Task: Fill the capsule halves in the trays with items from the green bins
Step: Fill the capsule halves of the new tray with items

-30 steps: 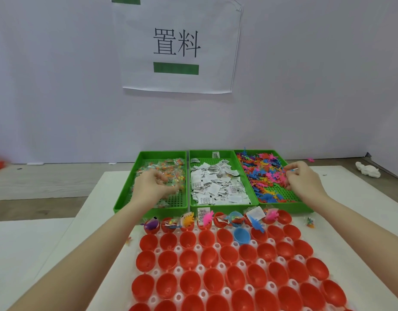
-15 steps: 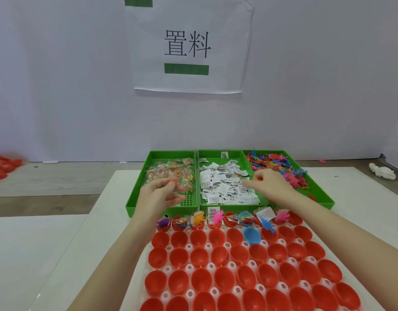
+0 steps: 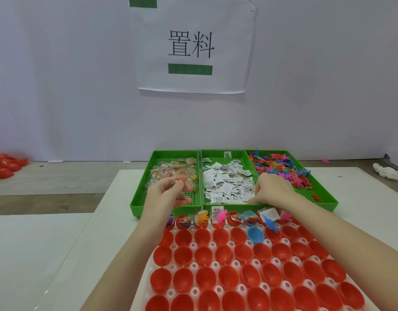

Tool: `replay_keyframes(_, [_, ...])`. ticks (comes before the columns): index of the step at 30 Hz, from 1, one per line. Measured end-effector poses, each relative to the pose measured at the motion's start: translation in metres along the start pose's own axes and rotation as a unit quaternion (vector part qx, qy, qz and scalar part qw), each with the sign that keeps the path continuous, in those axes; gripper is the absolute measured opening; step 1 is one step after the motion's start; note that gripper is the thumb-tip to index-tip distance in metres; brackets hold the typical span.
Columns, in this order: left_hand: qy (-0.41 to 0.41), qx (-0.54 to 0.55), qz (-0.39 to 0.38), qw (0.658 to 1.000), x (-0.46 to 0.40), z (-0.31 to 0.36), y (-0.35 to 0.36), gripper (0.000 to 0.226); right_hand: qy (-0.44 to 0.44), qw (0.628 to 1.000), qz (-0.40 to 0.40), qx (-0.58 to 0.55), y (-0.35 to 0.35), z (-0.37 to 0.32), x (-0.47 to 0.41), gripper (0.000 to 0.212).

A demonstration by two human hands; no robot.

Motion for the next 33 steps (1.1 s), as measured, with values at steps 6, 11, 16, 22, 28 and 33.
replay_keyframes(6, [-0.007,0.001,-0.007,1.000,0.003,-0.002,0.001,0.018,-0.007,0.999,0.026,-0.028,-0.001,0.002,0.000,0.025])
replay_keyframes(11, [-0.013,0.003,-0.008,1.000,0.006,-0.003,0.001,0.019,-0.047,0.995,0.090,0.012,-0.008,-0.003,0.000,0.026])
replay_keyframes(16, [-0.028,0.027,-0.022,0.999,0.010,-0.005,0.004,0.016,-0.048,0.968,0.208,-0.134,-0.038,-0.009,0.011,0.030])
replay_keyframes(22, [-0.147,0.180,-0.135,0.963,0.021,-0.014,0.033,0.014,-0.082,0.810,0.075,-0.575,-0.055,-0.046,0.055,0.033])
replay_keyframes(28, [-0.177,0.192,-0.204,0.944,0.041,-0.017,0.065,0.030,-0.123,0.855,0.129,-0.487,-0.059,-0.062,0.104,0.016])
replay_keyframes(33, [-0.085,0.079,-0.195,0.974,0.053,-0.014,0.076,0.024,-0.134,0.893,0.192,-0.385,-0.056,-0.062,0.124,0.020])
Point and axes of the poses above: each hand's wrist, its own x-axis away from the middle knuckle, its own y-axis out of the palm, z = x × y, the point moved 6 cm from there along -x, towards the middle knuckle, and after that the axes turned 11 degrees about -y, right-handed, at the moved point
